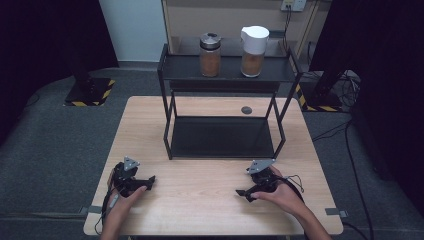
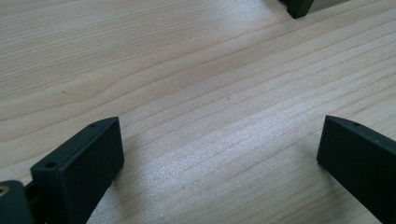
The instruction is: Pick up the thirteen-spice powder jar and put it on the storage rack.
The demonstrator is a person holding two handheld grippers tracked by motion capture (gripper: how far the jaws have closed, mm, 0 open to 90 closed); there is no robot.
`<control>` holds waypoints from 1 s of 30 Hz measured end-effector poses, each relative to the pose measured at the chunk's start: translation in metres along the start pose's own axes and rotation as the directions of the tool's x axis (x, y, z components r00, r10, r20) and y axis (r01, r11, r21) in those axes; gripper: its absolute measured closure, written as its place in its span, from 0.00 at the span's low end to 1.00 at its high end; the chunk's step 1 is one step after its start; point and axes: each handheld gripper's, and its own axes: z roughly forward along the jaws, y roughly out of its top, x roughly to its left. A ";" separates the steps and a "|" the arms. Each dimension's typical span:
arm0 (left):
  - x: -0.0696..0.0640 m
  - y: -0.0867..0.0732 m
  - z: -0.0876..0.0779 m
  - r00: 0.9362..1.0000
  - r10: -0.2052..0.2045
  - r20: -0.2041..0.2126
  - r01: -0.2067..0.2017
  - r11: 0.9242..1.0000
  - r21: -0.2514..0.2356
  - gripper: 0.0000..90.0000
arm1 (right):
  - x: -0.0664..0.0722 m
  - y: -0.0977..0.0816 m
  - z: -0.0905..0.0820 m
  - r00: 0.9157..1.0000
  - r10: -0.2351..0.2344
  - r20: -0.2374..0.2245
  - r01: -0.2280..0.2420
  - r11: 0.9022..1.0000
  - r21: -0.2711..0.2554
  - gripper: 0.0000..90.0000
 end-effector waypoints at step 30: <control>0.000 0.000 0.000 1.000 0.000 -0.001 0.000 1.000 0.000 0.00 | 0.011 -0.010 0.010 0.998 -0.051 -0.022 0.050 0.999 -0.018 0.03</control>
